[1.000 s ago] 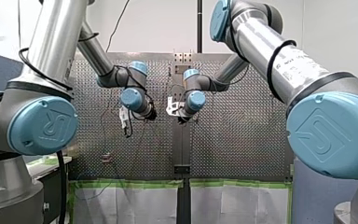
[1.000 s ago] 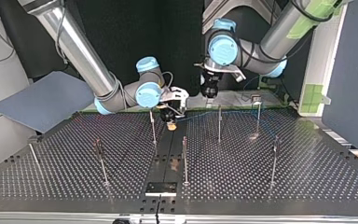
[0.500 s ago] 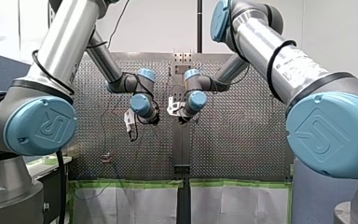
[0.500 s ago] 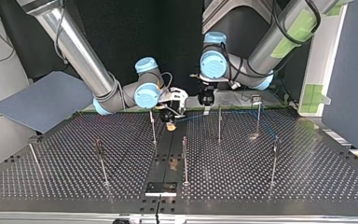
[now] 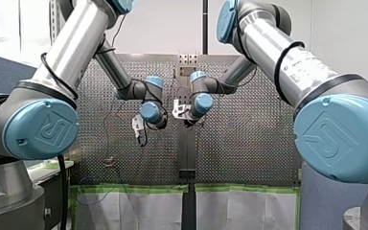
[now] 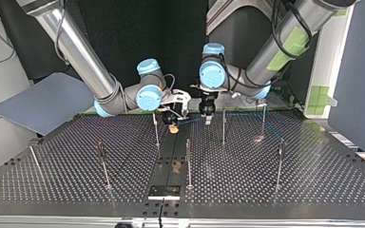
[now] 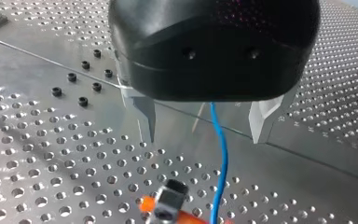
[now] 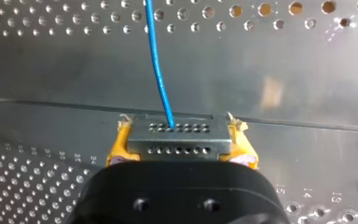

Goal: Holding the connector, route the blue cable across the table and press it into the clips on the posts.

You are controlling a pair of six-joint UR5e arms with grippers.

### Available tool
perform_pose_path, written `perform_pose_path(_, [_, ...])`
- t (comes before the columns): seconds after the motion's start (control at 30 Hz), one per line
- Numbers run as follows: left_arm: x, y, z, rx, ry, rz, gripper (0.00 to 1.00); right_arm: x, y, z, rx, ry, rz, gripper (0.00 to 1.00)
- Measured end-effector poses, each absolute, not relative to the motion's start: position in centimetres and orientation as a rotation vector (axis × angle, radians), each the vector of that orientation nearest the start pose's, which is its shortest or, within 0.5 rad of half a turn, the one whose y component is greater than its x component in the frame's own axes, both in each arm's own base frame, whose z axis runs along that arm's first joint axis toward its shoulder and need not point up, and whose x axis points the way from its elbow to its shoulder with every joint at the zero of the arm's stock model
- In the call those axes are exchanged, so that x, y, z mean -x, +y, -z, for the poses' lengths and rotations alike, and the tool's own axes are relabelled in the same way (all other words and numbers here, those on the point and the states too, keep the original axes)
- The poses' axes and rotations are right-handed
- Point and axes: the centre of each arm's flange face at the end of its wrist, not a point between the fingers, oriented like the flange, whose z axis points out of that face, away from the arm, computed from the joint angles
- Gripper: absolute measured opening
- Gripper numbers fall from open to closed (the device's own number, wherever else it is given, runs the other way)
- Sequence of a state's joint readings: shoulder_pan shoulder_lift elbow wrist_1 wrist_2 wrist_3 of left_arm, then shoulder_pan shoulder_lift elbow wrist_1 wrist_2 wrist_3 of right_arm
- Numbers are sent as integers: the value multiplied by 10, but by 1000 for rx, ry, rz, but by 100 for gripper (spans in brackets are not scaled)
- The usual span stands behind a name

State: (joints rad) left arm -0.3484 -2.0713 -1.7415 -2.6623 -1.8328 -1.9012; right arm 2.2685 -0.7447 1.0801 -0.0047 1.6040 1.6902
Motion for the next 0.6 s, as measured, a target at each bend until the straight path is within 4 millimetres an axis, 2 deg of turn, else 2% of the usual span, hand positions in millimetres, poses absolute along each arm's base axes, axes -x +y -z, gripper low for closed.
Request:
perform_pose_path(0.17, [-523, -307, -167, 166, 1771, 265, 100, -578, -488, -195, 2622, 1456, 1977, 0])
perform_pose_path(0.3, [-528, -307, -151, 176, 1788, 245, 100, -578, -488, -195, 2620, 1454, 1977, 0])
perform_pose_path(0.43, [-528, -308, -144, 178, 1804, 228, 100, -577, -488, -195, 2620, 1452, 1977, 0])
perform_pose_path(0.47, [-528, -309, -143, 177, 1806, 224, 93, -577, -488, -195, 2620, 1453, 1977, 0])
perform_pose_path(0.57, [-527, -310, -142, 174, 1808, 219, 93, -577, -489, -195, 2620, 1453, 1977, 0])
perform_pose_path(0.6, [-527, -311, -142, 173, 1808, 218, 22, -577, -489, -195, 2620, 1454, 1977, 0])
